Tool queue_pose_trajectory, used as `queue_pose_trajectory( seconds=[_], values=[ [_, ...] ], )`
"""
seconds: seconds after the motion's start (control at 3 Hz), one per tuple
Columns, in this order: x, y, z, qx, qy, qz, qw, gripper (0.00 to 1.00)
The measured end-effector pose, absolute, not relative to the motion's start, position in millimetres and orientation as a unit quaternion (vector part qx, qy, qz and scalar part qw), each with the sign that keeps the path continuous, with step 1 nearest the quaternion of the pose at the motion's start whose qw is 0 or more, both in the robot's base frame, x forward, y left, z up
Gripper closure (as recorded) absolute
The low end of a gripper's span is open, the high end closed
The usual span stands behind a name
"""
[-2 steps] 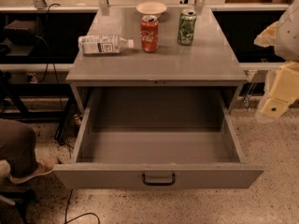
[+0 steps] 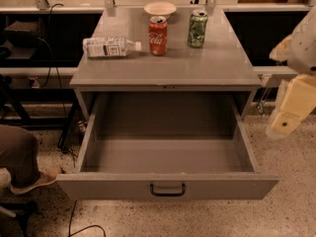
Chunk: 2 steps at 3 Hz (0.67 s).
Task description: Close top drawer
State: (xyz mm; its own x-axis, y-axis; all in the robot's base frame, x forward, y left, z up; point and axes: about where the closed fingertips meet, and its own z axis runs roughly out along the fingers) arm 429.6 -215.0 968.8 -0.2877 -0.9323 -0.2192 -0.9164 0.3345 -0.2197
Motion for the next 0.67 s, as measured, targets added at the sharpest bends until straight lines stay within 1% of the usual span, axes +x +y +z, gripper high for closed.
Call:
queue_pose_trajectory(
  seconds=[0.67],
  values=[
    [359, -187, 864, -0.417, 0.899, 0.129, 0.041, 0.0]
  ],
)
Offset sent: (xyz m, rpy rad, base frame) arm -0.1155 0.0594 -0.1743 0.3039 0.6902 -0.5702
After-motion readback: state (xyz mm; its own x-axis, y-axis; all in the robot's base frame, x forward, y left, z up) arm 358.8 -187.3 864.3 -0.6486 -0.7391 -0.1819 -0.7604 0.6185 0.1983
